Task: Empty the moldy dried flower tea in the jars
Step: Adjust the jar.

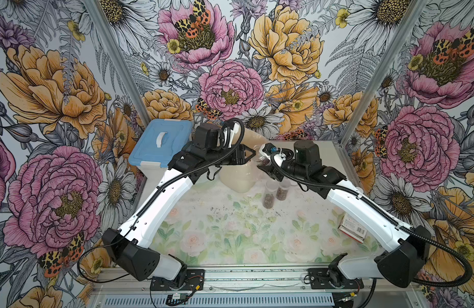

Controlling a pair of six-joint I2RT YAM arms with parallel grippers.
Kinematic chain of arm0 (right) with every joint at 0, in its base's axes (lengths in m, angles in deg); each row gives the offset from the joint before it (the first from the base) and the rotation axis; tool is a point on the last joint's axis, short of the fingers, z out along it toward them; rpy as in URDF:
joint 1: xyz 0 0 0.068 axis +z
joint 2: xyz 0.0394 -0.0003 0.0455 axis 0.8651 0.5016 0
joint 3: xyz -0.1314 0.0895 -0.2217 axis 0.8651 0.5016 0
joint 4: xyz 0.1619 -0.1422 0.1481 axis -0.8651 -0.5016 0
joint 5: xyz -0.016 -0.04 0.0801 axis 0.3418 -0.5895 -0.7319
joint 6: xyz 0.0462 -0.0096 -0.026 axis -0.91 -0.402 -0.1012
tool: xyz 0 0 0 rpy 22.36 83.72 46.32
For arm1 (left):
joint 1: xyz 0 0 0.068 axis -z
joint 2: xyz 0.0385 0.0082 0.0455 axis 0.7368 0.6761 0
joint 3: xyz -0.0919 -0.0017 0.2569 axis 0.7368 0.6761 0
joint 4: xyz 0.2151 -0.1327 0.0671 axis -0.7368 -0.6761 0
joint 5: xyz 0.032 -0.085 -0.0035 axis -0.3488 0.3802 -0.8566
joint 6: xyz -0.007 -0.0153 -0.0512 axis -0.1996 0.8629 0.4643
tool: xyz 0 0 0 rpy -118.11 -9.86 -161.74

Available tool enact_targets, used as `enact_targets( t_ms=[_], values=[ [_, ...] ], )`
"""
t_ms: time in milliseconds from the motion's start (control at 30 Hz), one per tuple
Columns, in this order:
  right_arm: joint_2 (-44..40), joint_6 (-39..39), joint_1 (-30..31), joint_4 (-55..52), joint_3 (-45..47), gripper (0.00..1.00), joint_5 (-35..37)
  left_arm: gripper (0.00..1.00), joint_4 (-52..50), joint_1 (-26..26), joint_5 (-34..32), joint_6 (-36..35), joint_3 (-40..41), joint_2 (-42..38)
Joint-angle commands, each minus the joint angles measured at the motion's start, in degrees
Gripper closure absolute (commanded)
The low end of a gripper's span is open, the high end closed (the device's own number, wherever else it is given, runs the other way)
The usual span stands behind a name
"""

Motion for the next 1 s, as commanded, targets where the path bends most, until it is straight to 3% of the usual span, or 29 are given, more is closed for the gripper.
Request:
enact_targets(
  t_ms=[0,433,667,833,967],
  values=[
    [-1.7,0.3,0.1,2.6,0.7,0.82,-1.6,0.51,-4.2,0.6,1.6,-2.2,-2.6,1.4],
    [-2.5,7.2,2.2,2.5,1.6,0.8,1.0,0.74,-11.3,1.3,1.5,-5.7,-9.0,8.2],
    [-2.0,9.1,3.2,2.4,1.5,0.79,2.6,0.99,-13.4,1.7,1.5,-6.6,-12.0,11.2],
    [-1.4,9.0,3.4,2.4,1.5,0.75,3.8,1.0,-13.4,2.1,1.3,-6.8,-12.8,12.1],
    [-1.2,8.2,3.5,2.5,1.6,0.64,5.8,1.0,-13.4,2.1,0.4,-7.3,-13.4,12.0]
  ],
)
